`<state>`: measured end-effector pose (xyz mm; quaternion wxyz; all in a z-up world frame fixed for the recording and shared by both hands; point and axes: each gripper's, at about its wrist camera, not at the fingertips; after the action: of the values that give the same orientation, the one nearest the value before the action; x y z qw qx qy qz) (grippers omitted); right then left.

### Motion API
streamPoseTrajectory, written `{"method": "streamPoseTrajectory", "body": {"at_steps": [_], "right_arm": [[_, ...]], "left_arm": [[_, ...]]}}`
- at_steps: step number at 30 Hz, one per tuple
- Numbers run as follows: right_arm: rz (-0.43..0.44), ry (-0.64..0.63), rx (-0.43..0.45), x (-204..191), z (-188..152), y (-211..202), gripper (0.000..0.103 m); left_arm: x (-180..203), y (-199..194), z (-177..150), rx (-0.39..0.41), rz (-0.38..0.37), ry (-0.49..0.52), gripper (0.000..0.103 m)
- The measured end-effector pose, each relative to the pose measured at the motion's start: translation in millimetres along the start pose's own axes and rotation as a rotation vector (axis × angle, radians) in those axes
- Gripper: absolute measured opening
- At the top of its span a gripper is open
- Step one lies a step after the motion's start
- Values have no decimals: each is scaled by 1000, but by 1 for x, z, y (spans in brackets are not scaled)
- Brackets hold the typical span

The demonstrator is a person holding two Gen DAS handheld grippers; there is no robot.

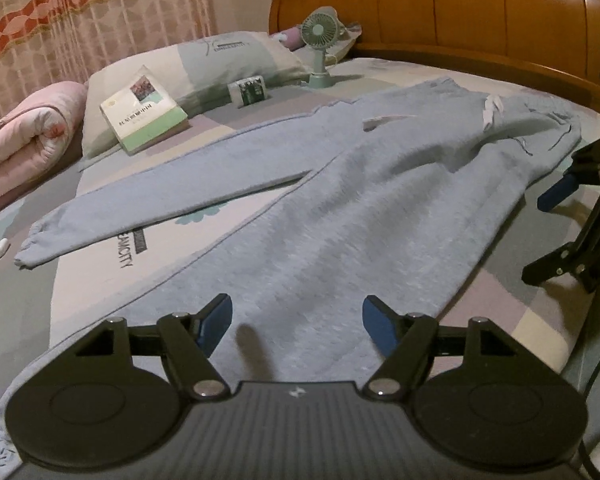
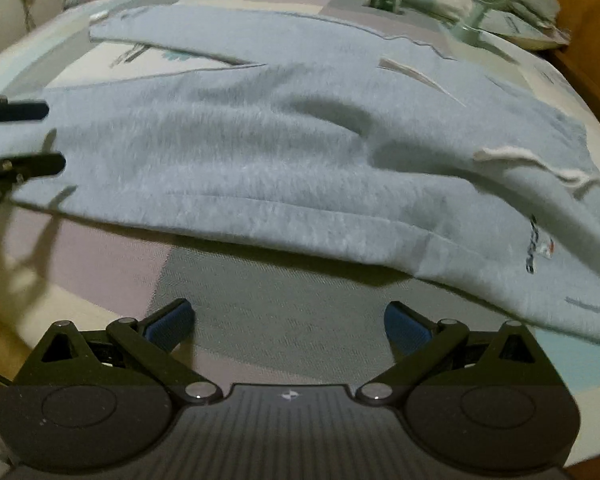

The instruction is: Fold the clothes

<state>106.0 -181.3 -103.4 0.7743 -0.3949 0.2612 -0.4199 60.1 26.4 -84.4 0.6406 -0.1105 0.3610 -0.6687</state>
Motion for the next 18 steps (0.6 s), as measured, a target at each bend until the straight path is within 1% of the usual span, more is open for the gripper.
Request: {"method": "streamPoseTrajectory", "body": {"at_steps": [2, 3, 5, 6, 9, 12, 14, 16, 18], "right_arm": [[10, -22, 29, 1, -5, -1, 103], [14, -25, 30, 2, -5, -2, 103], [3, -38, 3, 1, -2, -4, 103], [-21, -54, -6, 0, 0, -6, 103], [-161, -150, 39, -3, 0, -16, 103], [-376, -330, 124, -4, -6, -21, 103], [-482, -420, 137, 2, -10, -17, 103], [-521, -462, 129, 6, -12, -11, 103], [-524, -499, 144, 4, -13, -7, 103]], "left_arm": [[3, 0, 1, 1, -7, 1, 73], [4, 0, 2, 2, -9, 5, 73], [7, 1, 4, 3, -8, 21, 73], [9, 1, 5, 4, -6, 33, 73], [14, 0, 7, 8, -12, 72, 73], [19, 0, 12, 13, -48, 102, 73], [27, 2, 17, 20, -83, 139, 73], [38, 3, 22, 35, -106, 183, 73], [48, 5, 28, 45, -117, 215, 73]]}}
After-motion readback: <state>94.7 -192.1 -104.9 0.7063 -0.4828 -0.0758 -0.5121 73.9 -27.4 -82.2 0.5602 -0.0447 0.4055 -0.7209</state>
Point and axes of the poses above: each gripper's, at about its wrist camera, not at the fingertips, and y roughly the way its jaws point, x to its right, z to its top, and after that the axes turned 10 degrees about y, right-handed
